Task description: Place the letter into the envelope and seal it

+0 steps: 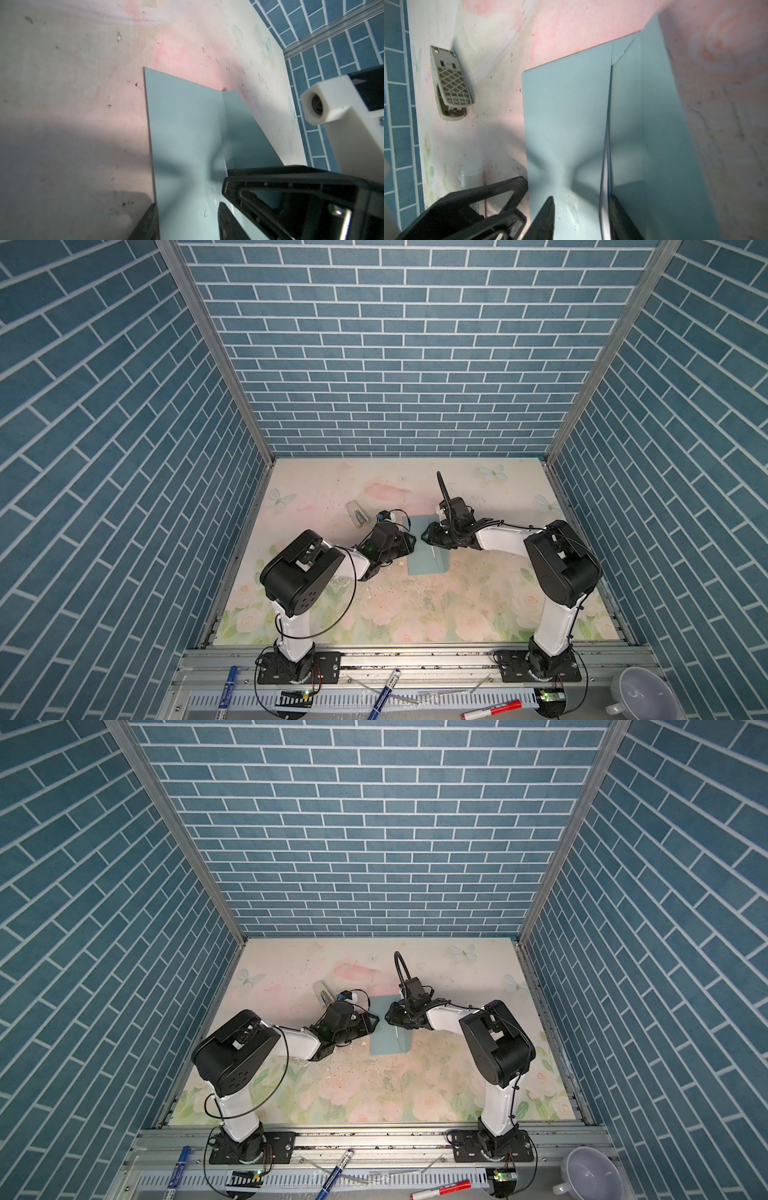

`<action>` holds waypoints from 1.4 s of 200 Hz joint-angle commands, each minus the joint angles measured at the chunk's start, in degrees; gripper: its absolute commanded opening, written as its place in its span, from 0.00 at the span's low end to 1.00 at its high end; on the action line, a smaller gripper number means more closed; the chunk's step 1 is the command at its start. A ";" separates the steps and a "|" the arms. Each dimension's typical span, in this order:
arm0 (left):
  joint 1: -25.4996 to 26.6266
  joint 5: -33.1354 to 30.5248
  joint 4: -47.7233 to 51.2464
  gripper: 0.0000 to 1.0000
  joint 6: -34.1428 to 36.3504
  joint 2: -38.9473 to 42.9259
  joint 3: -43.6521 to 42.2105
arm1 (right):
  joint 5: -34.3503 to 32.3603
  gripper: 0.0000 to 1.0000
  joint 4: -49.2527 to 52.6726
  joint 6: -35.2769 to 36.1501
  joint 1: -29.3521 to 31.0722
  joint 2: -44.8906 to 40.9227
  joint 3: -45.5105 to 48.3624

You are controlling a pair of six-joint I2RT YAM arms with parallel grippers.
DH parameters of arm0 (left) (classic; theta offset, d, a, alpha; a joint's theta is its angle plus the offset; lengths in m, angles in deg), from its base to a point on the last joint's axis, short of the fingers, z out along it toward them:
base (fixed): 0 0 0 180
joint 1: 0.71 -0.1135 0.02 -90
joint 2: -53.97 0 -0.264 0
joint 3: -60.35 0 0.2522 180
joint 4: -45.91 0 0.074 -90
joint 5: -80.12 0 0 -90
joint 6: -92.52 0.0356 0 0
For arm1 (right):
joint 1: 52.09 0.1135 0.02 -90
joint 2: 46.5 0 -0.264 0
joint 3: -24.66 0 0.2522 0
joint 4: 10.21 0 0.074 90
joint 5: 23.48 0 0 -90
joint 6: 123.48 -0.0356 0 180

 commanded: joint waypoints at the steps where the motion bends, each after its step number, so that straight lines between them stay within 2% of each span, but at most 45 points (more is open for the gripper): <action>1: 0.65 -1.74 8.61 0.51 4.09 5.19 1.48 | -1.61 0.48 3.76 2.50 0.47 -7.24 -1.80; 61: 0.65 -14.23 28.63 0.68 17.31 24.70 4.26 | -12.83 0.62 15.69 12.33 -2.05 -25.31 0.02; 89: 0.61 -20.01 35.13 0.75 23.10 32.33 4.08 | -14.39 0.68 19.34 13.83 -4.26 -28.75 0.80; 110: 0.52 -23.31 38.61 0.82 26.06 36.37 3.73 | -14.09 0.77 19.79 13.85 -5.06 -29.27 0.84; 141: 0.22 -27.01 40.70 0.91 28.42 39.93 2.10 | -13.68 0.79 19.07 12.55 -5.16 -27.94 0.41; 170: -0.48 -27.85 40.81 0.99 28.53 41.21 0.59 | -12.24 0.76 18.17 11.27 -5.16 -25.51 -0.26; 211: -1.19 -28.05 40.62 1.00 28.22 41.01 -0.82 | -11.29 0.70 18.86 9.44 -4.26 -20.05 -3.20; 280: -1.81 -26.91 39.49 1.00 27.71 40.77 -1.98 | -14.96 0.64 22.43 9.46 -0.86 -7.50 -12.28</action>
